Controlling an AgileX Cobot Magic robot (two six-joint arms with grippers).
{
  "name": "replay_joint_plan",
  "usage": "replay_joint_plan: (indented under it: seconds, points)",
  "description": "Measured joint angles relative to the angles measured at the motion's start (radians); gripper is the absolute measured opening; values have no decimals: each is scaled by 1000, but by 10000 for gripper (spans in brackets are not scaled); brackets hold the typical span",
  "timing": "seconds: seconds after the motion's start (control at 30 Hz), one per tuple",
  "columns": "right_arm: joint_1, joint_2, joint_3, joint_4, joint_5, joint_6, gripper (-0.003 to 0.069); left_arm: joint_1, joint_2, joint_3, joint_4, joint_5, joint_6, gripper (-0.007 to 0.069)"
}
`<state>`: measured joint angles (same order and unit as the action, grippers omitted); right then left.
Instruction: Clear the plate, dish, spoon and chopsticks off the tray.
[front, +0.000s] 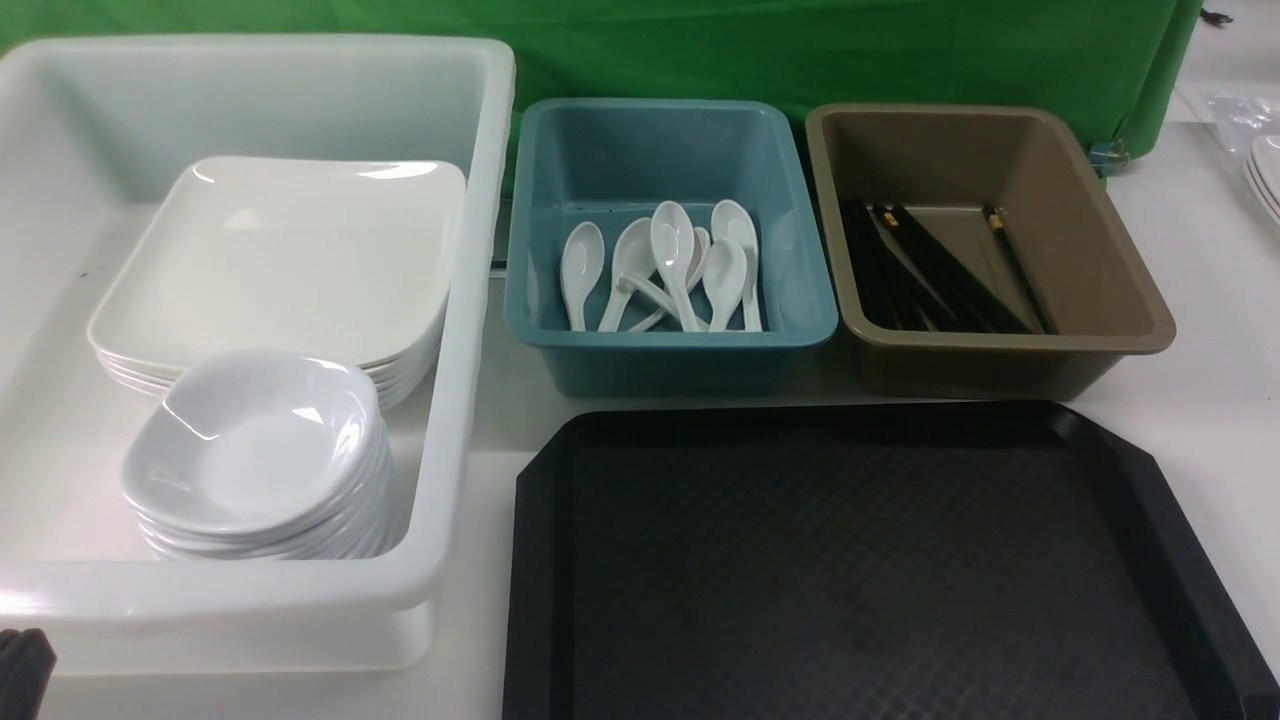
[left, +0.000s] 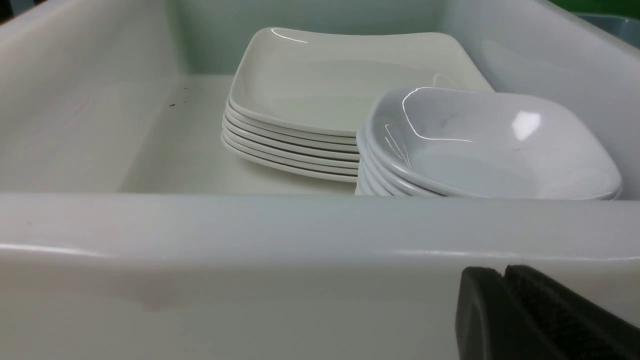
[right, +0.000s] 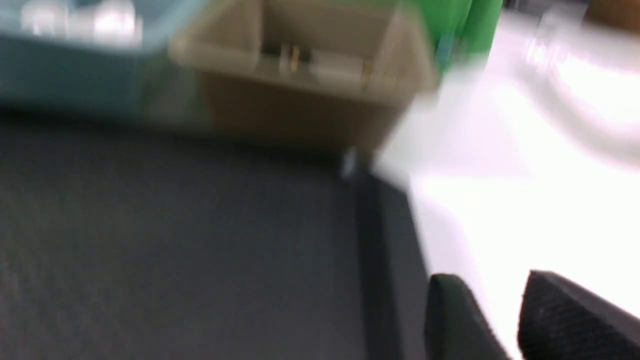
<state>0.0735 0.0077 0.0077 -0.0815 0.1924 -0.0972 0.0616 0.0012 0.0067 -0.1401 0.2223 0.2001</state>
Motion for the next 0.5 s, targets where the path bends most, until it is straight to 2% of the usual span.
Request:
replay_joint_plan:
  seconds: [0.5]
  points:
    - [0,-6,1,-5,25,32,240,0,0,0,0,0,1,17]
